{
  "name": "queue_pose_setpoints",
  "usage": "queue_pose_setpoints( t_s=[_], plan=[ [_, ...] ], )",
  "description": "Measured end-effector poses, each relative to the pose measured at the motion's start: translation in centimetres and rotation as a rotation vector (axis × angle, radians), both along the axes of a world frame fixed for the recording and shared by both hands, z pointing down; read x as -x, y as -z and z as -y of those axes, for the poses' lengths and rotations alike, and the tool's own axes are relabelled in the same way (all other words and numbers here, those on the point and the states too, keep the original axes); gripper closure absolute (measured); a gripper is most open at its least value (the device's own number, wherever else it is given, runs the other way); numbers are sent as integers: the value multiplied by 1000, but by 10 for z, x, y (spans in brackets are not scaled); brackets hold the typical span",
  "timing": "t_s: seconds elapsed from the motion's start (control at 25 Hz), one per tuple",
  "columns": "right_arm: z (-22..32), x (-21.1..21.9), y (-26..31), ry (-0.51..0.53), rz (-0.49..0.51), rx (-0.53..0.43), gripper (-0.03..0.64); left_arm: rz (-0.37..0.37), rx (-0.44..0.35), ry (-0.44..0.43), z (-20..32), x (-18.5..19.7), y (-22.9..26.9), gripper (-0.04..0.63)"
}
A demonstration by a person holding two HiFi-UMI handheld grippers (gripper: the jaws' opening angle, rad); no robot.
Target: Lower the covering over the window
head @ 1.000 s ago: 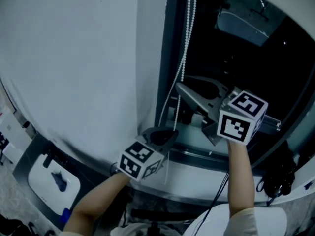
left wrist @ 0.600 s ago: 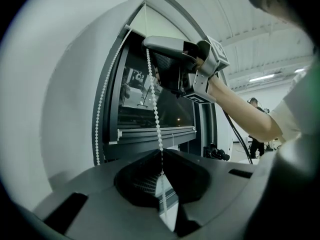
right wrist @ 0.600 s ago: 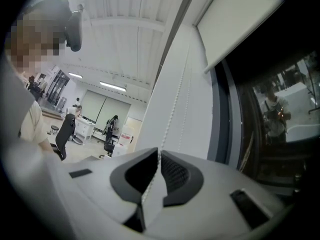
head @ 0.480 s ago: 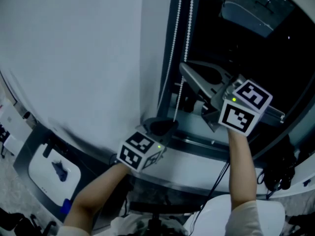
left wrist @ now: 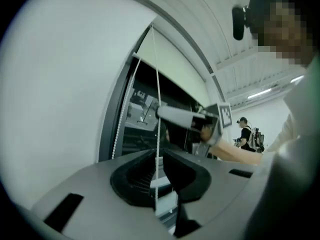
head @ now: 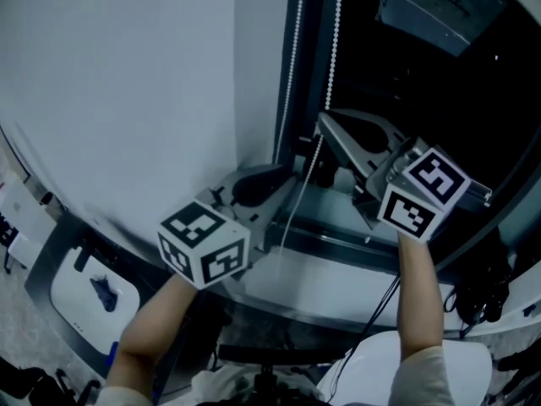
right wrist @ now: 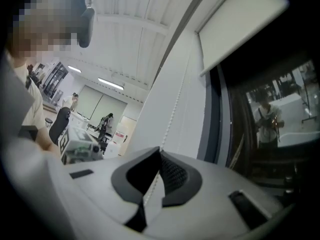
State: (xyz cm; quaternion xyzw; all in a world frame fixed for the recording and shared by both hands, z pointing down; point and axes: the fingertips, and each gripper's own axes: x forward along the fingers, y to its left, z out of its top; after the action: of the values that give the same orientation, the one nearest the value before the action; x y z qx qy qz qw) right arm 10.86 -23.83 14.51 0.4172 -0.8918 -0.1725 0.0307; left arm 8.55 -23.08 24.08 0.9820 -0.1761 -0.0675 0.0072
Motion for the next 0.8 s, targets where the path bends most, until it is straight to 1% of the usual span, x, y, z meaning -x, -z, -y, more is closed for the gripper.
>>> queue_pose_setpoints(
  t_s=[0.08, 0.16, 0.24, 0.44, 0.52, 0.68, 0.8],
  plan=[
    [3, 1, -18, 14, 8, 38, 608, -32, -16, -5, 0, 4, 25, 545],
    [4, 3, -37, 27, 17, 72, 608, -40, -37, -9, -2, 4, 40, 537],
    [3, 4, -54, 38, 27, 99, 609, -39, -54, -6, -1, 1, 46, 524],
    [-4, 0, -88, 44, 57, 143, 609, -46, -67, -16, 1, -9, 56, 495],
    [-6, -1, -107, 50, 62, 177, 609, -48, -80, -17, 1, -12, 60, 495],
    [-11, 3, -142, 75, 91, 240, 609, -18, -144, 9, 6, -20, 67, 495],
    [-15, 6, -153, 90, 117, 255, 610, -33, -154, 7, 8, -25, 78, 495]
  ],
)
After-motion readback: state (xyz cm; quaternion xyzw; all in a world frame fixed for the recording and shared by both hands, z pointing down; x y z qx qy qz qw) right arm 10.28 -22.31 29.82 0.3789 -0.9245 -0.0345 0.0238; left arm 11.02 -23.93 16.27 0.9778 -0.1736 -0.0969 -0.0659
